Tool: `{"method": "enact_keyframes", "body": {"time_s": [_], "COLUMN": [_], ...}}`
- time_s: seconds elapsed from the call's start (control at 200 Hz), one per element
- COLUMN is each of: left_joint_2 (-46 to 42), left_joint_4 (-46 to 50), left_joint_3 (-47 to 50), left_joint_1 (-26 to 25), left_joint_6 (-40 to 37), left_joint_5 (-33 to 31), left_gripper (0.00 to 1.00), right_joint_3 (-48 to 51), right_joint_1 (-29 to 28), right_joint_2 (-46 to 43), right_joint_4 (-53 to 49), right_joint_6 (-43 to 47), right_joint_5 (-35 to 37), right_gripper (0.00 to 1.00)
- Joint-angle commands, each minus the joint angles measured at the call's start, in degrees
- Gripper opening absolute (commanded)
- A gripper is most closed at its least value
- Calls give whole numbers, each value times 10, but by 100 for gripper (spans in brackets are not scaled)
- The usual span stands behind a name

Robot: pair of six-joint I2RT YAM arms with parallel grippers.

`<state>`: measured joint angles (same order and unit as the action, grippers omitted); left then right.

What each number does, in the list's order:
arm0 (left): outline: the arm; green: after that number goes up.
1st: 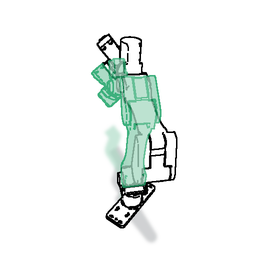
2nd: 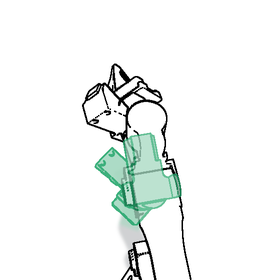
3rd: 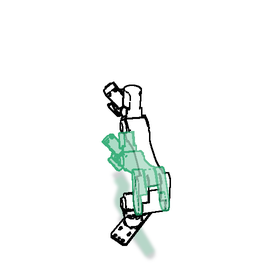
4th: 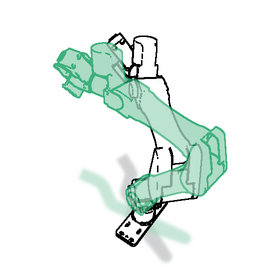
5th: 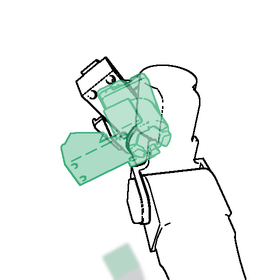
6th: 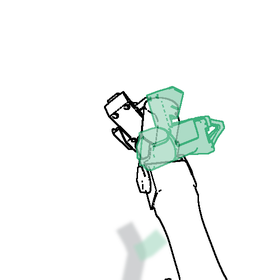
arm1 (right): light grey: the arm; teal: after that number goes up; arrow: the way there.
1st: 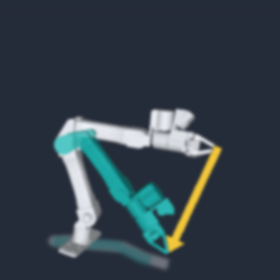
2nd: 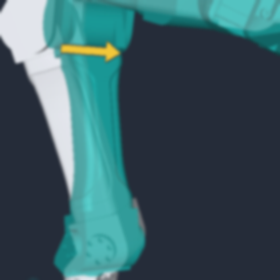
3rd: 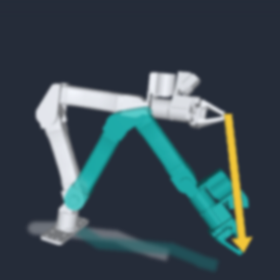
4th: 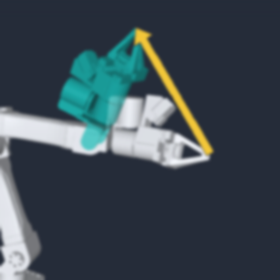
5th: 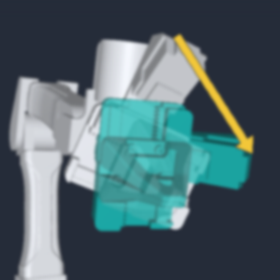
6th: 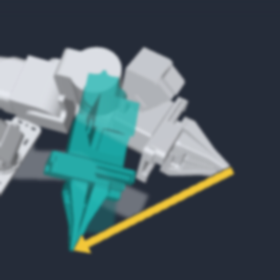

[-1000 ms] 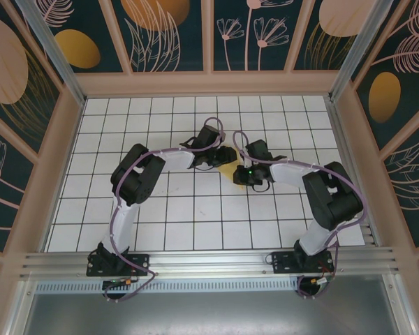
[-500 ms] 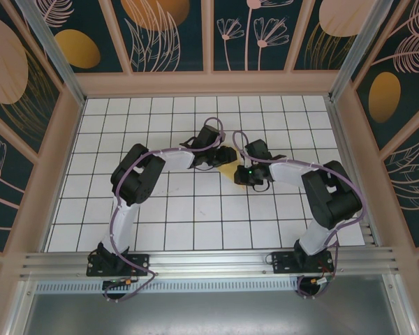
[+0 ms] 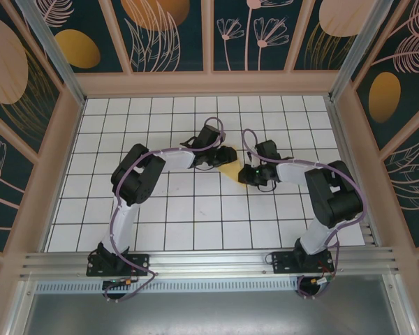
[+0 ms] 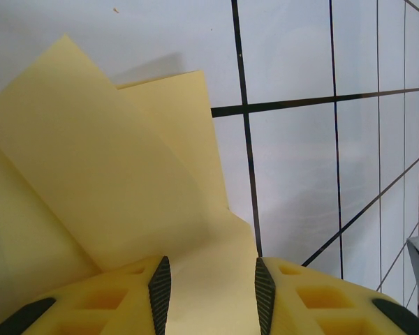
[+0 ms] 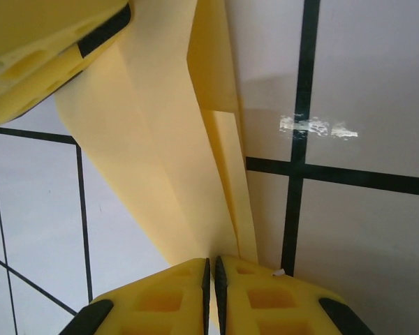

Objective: Fold a paper plane with a square sheet of paper (fold left side to right side)
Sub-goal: Fourth fold the wing at the center of the table.

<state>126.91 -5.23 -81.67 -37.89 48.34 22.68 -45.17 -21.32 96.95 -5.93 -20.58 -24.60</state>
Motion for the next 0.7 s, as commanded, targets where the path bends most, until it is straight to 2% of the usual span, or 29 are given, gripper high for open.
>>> {"method": "enact_keyframes", "body": {"time_s": [0.0, 0.16, 0.691], "left_joint_2": [44, 44, 48], "left_joint_4": [72, 76, 78], "left_joint_3": [9, 5, 4], "left_joint_1": [0, 1, 5], "left_joint_6": [-3, -5, -6], "left_joint_5": [-36, -39, -40], "left_gripper": [41, 41, 40], "right_joint_3": [26, 25, 0], "right_joint_1": [16, 11, -50], "right_joint_2": [1, 3, 4], "right_joint_4": [-45, -89, -215], "right_joint_6": [-9, 3, 2], "right_joint_5": [6, 23, 191], "right_gripper": [16, 13, 13]}}
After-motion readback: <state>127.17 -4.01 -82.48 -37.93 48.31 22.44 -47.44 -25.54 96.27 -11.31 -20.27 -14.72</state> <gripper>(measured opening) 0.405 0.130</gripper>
